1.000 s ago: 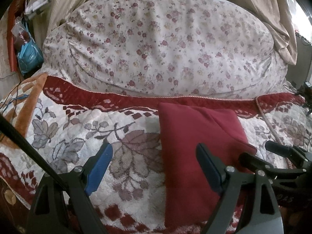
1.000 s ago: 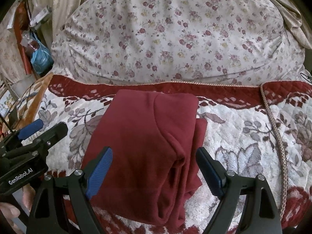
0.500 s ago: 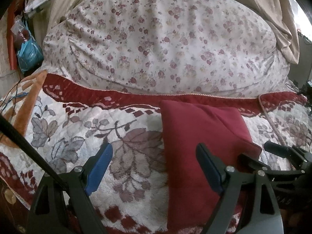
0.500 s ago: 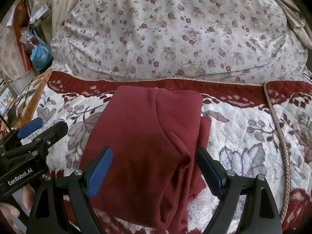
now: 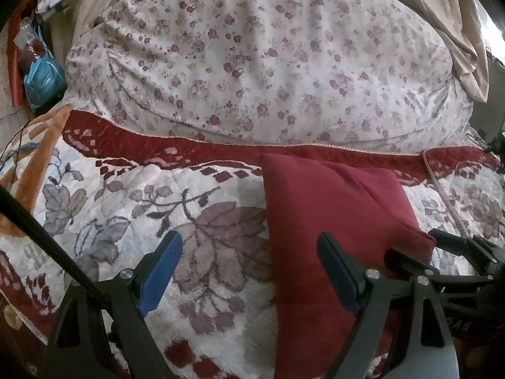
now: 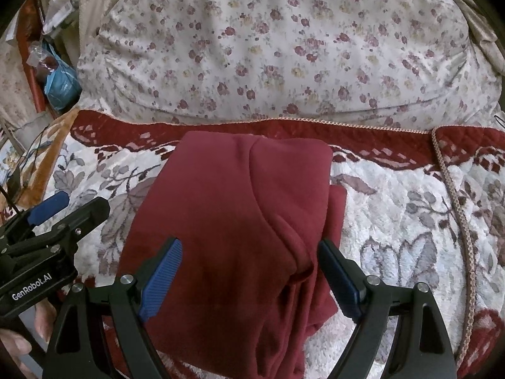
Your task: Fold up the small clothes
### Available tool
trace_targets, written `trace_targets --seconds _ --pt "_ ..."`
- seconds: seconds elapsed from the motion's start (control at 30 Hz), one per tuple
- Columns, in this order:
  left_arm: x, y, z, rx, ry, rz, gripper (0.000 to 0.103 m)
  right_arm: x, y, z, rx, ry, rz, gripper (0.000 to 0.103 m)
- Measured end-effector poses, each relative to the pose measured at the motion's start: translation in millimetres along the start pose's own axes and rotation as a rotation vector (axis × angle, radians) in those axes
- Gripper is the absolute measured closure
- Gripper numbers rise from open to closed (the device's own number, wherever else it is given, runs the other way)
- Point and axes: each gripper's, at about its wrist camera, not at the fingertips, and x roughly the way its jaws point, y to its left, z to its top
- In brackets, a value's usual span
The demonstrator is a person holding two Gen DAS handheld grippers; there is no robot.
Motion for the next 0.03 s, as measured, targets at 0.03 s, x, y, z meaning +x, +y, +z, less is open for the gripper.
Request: trace_targets --seconds 0.03 --pt "1.7 0.2 1.7 -0.001 0.004 -0.001 0.017 1.5 -0.9 0.3 -0.002 0.001 0.0 0.012"
